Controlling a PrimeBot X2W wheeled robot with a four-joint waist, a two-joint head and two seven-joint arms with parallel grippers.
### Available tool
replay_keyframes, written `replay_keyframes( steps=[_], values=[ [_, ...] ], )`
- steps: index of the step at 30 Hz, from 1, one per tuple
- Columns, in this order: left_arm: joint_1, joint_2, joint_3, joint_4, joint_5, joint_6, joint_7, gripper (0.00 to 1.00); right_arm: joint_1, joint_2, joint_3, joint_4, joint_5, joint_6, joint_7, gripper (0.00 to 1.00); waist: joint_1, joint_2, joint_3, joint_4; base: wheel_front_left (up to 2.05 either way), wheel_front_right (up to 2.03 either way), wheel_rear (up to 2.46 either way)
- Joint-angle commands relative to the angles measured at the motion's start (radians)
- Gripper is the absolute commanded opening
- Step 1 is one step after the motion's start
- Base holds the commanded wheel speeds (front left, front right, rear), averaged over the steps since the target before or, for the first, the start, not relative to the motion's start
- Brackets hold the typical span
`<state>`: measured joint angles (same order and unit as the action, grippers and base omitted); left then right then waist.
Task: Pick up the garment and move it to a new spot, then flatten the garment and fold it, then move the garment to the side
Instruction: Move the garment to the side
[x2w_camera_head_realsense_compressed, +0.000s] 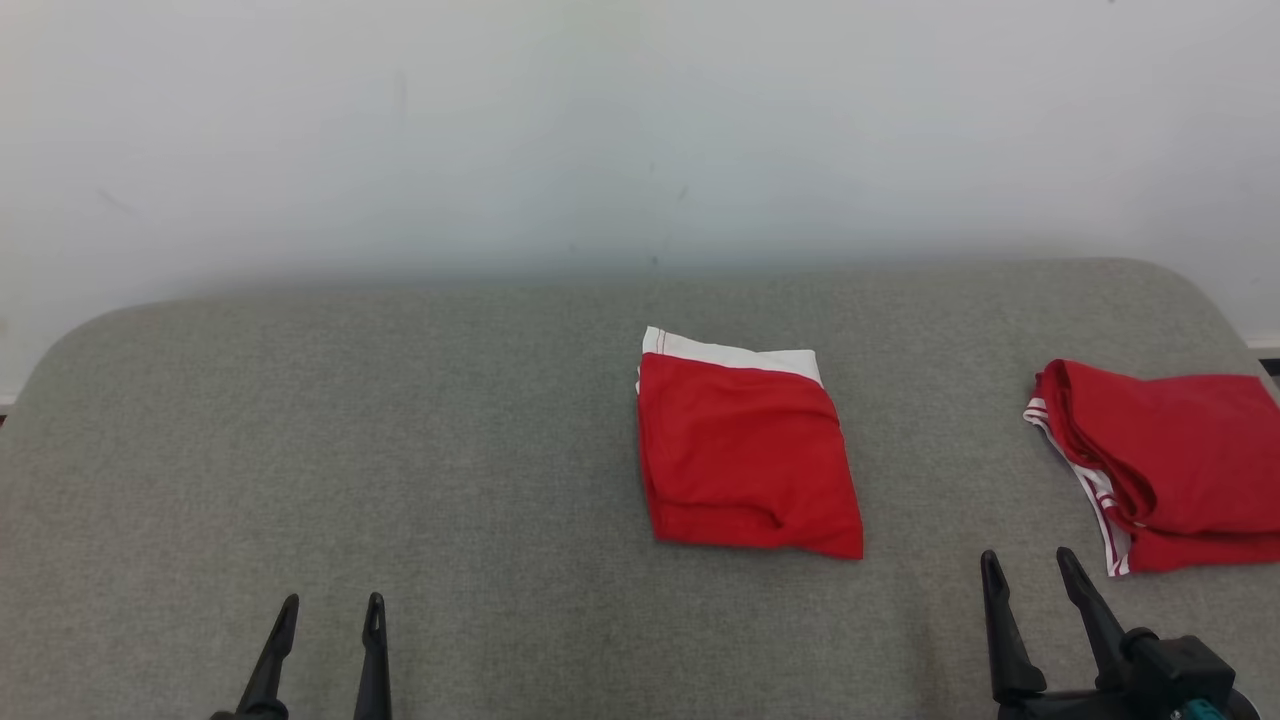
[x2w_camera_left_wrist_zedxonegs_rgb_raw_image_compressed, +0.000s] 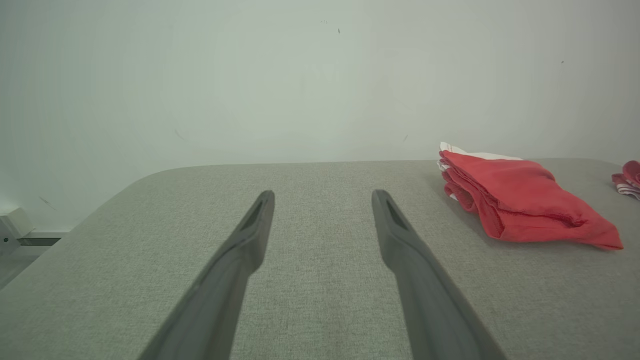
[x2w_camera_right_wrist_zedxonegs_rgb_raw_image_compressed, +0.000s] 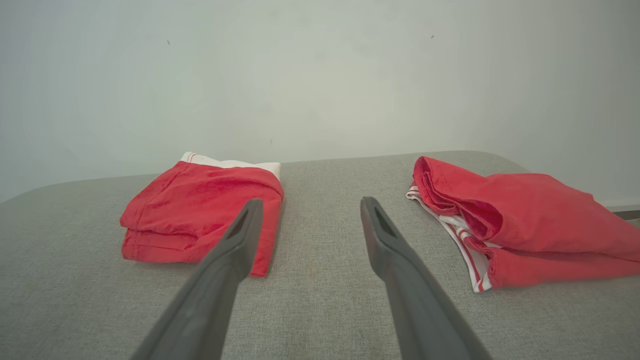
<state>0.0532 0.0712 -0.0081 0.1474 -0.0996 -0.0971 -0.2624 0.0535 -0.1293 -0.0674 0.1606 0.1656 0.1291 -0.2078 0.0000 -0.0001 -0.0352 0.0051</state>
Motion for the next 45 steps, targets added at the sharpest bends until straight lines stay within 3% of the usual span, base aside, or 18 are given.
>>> replay_keyframes(
  steps=[1,34,39,45],
  values=[
    [0.007,-0.003,0.006,0.003,0.003,-0.001,-0.003,1.0,-0.007,0.001,-0.003,-0.002,-0.011,0.002,-0.004,1.0,0.0,0.0001,0.002,-0.005,0.0,0.0,0.0],
    [-0.002,-0.019,0.029,0.033,0.008,-0.016,-0.003,1.0,-0.02,0.012,0.012,-0.006,-0.025,0.002,0.014,1.0,0.0,0.0001,0.017,0.0,0.0,0.0,0.0],
    [-0.002,-0.02,0.029,0.033,0.003,-0.017,-0.003,1.0,-0.059,-0.004,0.025,-0.02,0.025,0.002,0.175,1.0,0.0,0.0001,0.026,0.007,0.0,0.0,0.0],
    [-0.008,-0.02,0.012,0.031,-0.005,-0.017,-0.003,1.0,-0.169,-0.025,0.019,-0.084,0.074,0.002,0.54,1.0,0.0,0.0001,0.052,0.029,0.0,0.0,0.0]
  ],
)
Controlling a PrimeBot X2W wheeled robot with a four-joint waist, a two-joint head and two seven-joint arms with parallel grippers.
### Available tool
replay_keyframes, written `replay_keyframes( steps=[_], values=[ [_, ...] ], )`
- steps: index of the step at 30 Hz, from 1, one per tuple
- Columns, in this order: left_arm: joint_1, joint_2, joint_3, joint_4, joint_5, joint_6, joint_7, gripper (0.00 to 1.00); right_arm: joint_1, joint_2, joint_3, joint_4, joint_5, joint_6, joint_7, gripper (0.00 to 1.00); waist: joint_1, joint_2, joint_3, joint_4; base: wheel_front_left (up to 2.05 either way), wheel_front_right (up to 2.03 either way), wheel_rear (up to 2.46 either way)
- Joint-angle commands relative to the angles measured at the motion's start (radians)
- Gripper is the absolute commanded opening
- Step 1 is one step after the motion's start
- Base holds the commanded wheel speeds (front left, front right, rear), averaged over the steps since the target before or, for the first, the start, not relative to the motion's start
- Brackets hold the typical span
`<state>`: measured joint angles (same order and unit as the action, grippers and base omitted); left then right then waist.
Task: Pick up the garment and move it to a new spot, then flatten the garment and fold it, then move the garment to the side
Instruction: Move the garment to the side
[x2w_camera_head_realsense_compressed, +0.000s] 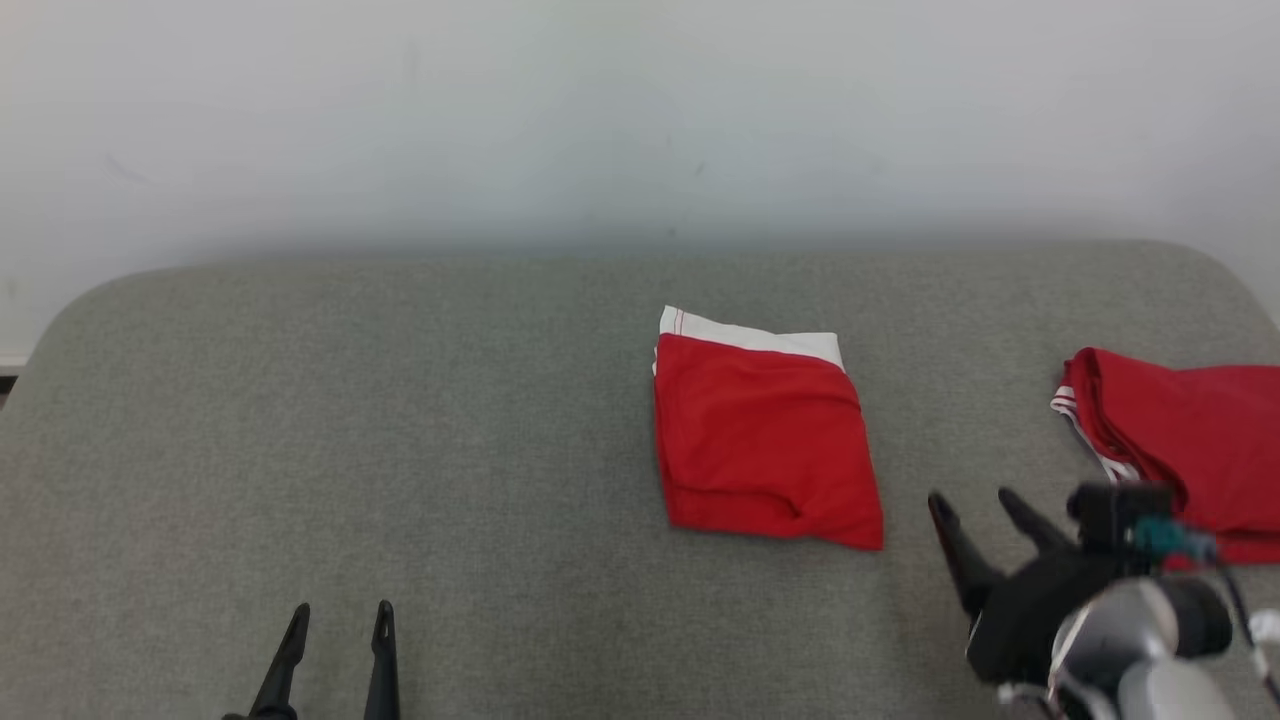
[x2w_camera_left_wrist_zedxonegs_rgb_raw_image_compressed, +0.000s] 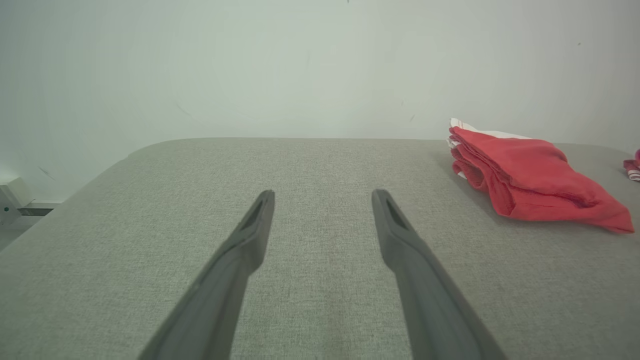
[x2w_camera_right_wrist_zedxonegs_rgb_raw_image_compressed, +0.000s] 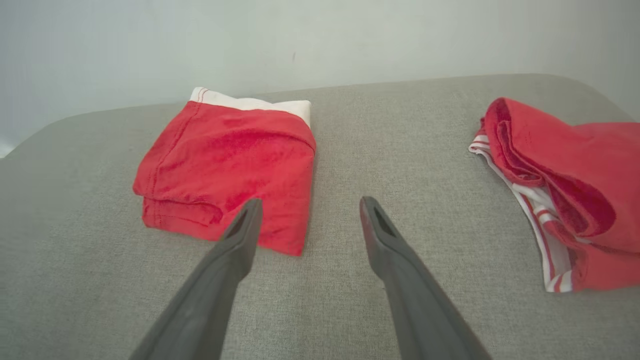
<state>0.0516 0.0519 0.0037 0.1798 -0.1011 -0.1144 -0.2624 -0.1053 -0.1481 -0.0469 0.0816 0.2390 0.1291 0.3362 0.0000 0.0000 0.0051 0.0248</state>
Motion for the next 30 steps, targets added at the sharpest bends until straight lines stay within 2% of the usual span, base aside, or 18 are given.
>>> replay_keyframes(
  steps=[1,3,7,11,16,21,30],
  values=[
    [-0.011,-0.001,0.0,-0.004,-0.005,0.0,-0.003,1.0,-0.036,-0.005,-0.016,-0.017,0.012,0.002,0.051,1.0,0.0,0.0,0.021,0.014,0.0,0.0,0.0],
    [-0.024,-0.002,-0.007,-0.007,-0.006,-0.001,-0.003,1.0,-0.084,-0.009,-0.036,-0.032,0.022,0.002,0.16,1.0,0.0,0.0,0.044,0.032,0.0,0.0,0.0],
    [-0.041,-0.001,-0.022,-0.007,-0.01,0.0,-0.003,1.0,-0.198,0.024,-0.112,-0.017,0.03,0.003,0.375,1.0,0.0,0.0,0.084,0.076,0.0,0.0,0.0],
    [-0.063,-0.002,-0.035,-0.012,-0.02,0.003,-0.003,1.0,-0.297,0.041,-0.156,0.027,-0.03,0.002,0.551,1.0,0.0,0.0,0.121,0.119,0.0,0.0,0.0],
    [-0.082,-0.002,-0.055,-0.02,-0.036,0.007,-0.003,1.0,-0.397,0.051,-0.193,0.091,-0.158,0.002,0.696,1.0,0.0,0.0,0.164,0.162,0.0,0.0,0.0],
    [-0.102,-0.002,-0.077,-0.026,-0.049,0.012,-0.003,1.0,-0.465,0.062,-0.231,0.15,-0.247,0.002,0.725,1.0,0.0,0.0,0.205,0.193,0.0,0.0,0.0],
    [-0.141,-0.002,-0.114,-0.035,-0.068,0.022,-0.003,1.0,-0.532,0.07,-0.308,0.277,-0.32,0.002,0.652,1.0,0.0,0.0,0.274,0.232,0.0,0.0,0.0]
  ],
)
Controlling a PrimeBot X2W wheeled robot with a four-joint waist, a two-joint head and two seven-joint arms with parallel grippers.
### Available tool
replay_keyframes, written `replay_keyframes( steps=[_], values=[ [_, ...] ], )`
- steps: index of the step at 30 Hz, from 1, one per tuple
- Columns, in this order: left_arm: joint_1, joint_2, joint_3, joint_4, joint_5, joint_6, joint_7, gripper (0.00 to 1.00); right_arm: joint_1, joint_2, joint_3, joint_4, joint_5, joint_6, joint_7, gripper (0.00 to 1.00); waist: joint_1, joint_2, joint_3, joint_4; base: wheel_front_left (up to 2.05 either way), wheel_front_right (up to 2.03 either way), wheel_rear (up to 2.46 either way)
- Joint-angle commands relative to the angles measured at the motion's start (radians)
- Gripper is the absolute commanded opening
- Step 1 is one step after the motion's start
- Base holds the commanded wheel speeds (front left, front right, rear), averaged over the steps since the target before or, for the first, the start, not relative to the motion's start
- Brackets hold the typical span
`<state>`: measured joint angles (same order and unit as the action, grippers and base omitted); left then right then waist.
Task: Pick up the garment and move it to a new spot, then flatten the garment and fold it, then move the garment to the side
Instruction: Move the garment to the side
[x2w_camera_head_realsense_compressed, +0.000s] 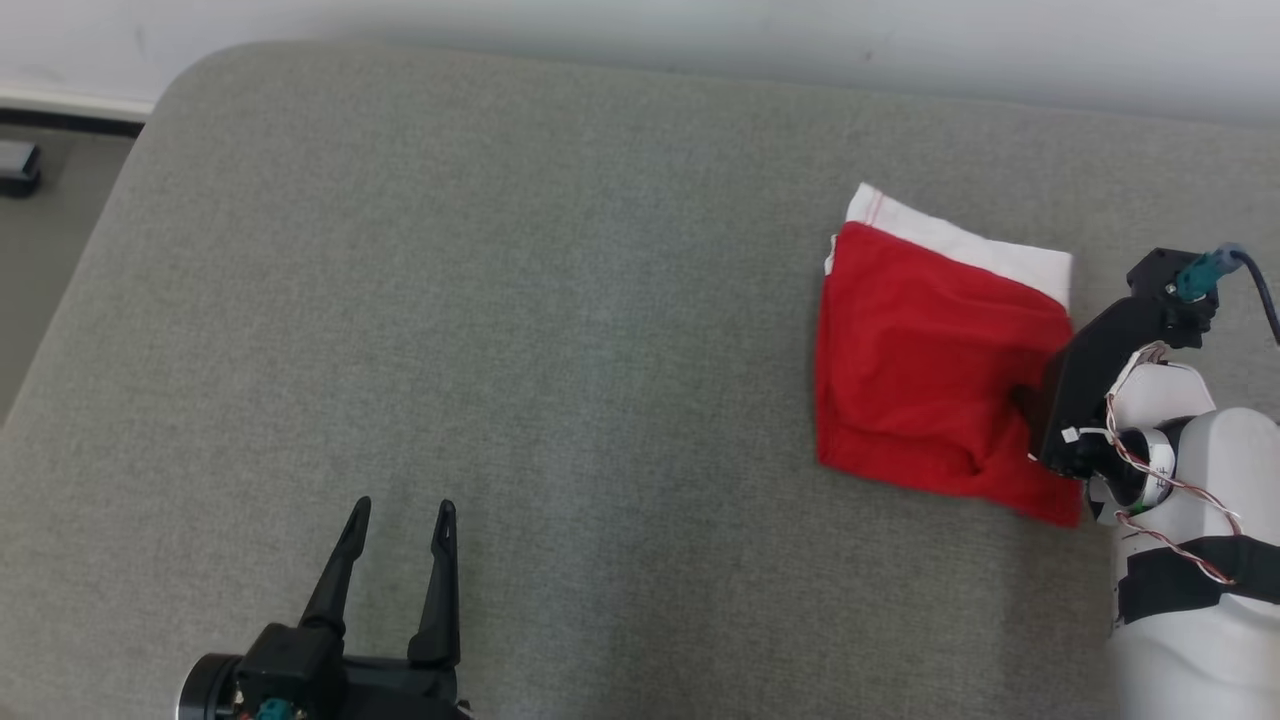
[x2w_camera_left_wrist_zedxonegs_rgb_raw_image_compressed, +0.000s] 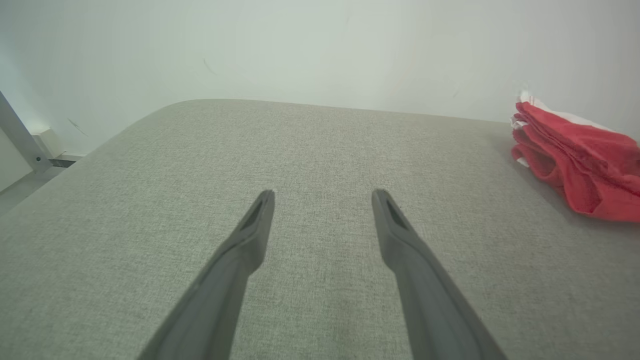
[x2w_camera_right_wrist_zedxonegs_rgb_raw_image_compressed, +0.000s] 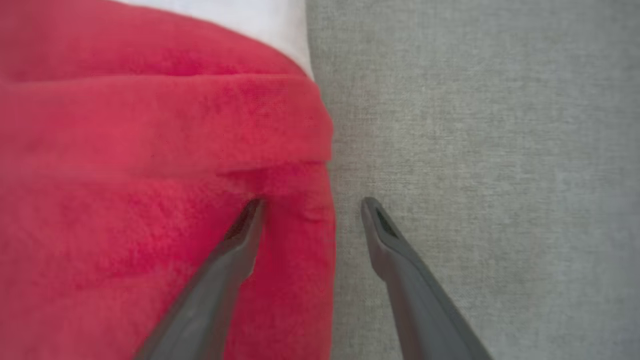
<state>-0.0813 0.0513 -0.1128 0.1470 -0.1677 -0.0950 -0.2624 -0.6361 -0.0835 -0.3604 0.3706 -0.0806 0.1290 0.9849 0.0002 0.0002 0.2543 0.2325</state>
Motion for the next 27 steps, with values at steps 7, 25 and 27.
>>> replay_keyframes(
  steps=[7,25,27],
  values=[
    [-0.022,-0.001,0.008,0.0,0.0,0.012,-0.003,1.0,0.001,0.029,0.033,0.089,0.028,0.003,0.008,0.0,-0.0002,-0.0002,0.037,0.014,0.0,0.0,0.0],
    [0.011,-0.001,0.045,-0.018,0.04,-0.005,-0.003,1.0,-0.003,-0.185,0.383,-0.052,0.176,0.003,-0.062,0.0,-0.0002,-0.0002,-0.07,-0.196,0.0,0.0,0.0],
    [0.013,-0.001,0.05,-0.022,0.043,-0.008,-0.003,1.0,-0.012,-0.223,0.414,-0.079,0.194,0.003,-0.056,0.0,-0.0002,-0.0002,-0.074,-0.22,0.0,0.0,0.0]
  ],
)
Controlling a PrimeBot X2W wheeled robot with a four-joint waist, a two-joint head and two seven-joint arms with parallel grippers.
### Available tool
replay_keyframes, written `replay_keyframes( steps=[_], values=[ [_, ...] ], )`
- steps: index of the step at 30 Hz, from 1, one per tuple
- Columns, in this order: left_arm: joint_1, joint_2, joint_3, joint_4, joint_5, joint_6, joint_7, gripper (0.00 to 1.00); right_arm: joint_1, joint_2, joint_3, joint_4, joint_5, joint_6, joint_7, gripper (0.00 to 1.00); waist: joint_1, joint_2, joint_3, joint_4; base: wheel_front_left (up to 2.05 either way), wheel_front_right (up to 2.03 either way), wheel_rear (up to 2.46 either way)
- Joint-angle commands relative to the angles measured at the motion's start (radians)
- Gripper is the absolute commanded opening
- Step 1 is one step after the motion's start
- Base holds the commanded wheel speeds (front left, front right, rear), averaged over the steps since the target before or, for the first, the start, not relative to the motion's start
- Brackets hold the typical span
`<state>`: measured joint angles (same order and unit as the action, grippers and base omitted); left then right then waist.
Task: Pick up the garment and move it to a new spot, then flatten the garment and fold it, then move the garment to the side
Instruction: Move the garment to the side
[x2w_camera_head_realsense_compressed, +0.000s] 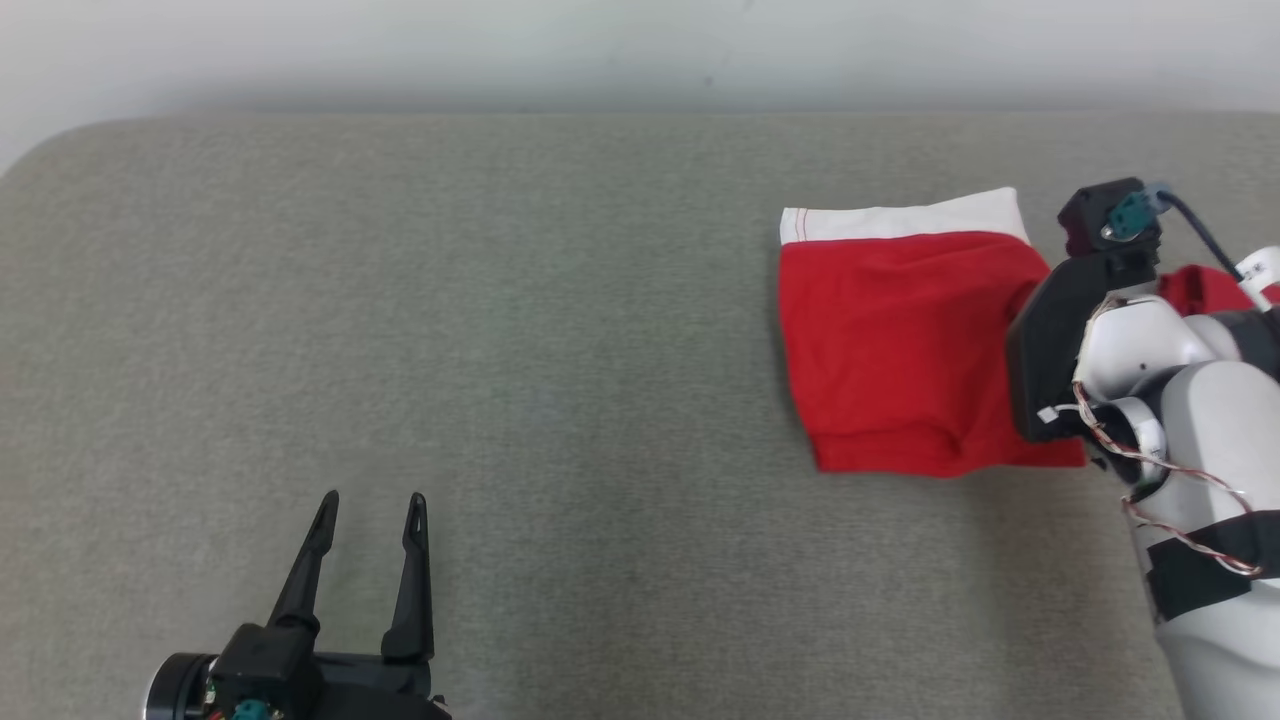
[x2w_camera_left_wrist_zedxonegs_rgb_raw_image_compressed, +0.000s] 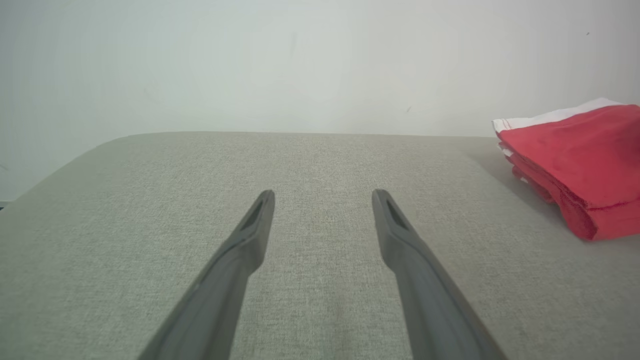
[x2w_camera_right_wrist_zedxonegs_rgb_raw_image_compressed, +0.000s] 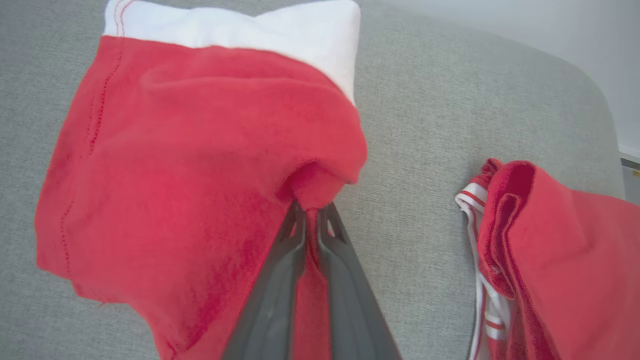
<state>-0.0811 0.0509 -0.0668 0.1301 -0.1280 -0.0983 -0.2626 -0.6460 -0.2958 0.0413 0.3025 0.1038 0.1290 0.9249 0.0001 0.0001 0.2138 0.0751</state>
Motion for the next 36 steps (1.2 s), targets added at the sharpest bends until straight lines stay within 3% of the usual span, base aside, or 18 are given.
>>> replay_keyframes(
  steps=[1,9,19,30,36],
  values=[
    [0.015,-0.001,0.004,-0.004,0.005,-0.005,-0.003,1.0,-0.006,-0.029,0.018,-0.023,0.016,0.003,0.007,0.0,-0.0001,-0.0001,-0.033,-0.073,0.0,0.0,0.0],
    [0.003,0.0,0.012,-0.007,0.023,-0.015,-0.003,1.0,-0.035,-0.157,0.065,-0.044,0.039,0.003,0.003,0.0,-0.0001,-0.0001,-0.014,-0.115,0.0,0.0,0.0],
    [-0.015,0.012,0.015,-0.012,0.032,-0.023,-0.003,1.0,-0.055,-0.266,0.081,-0.024,0.02,0.003,-0.042,0.0,-0.0001,-0.0001,0.028,-0.122,0.0,0.0,0.0],
    [-0.02,0.031,0.005,-0.022,0.04,-0.031,-0.003,1.0,0.011,-0.413,-0.054,0.059,-0.003,0.002,-0.11,0.0,-0.0001,-0.0001,0.067,-0.101,0.0,0.0,0.0],
    [-0.037,0.041,-0.001,-0.033,0.051,-0.033,-0.003,1.0,0.023,-0.427,-0.108,0.118,-0.03,0.002,-0.223,0.0,-0.0001,-0.0001,0.097,-0.098,0.0,0.0,0.0]
  ],
)
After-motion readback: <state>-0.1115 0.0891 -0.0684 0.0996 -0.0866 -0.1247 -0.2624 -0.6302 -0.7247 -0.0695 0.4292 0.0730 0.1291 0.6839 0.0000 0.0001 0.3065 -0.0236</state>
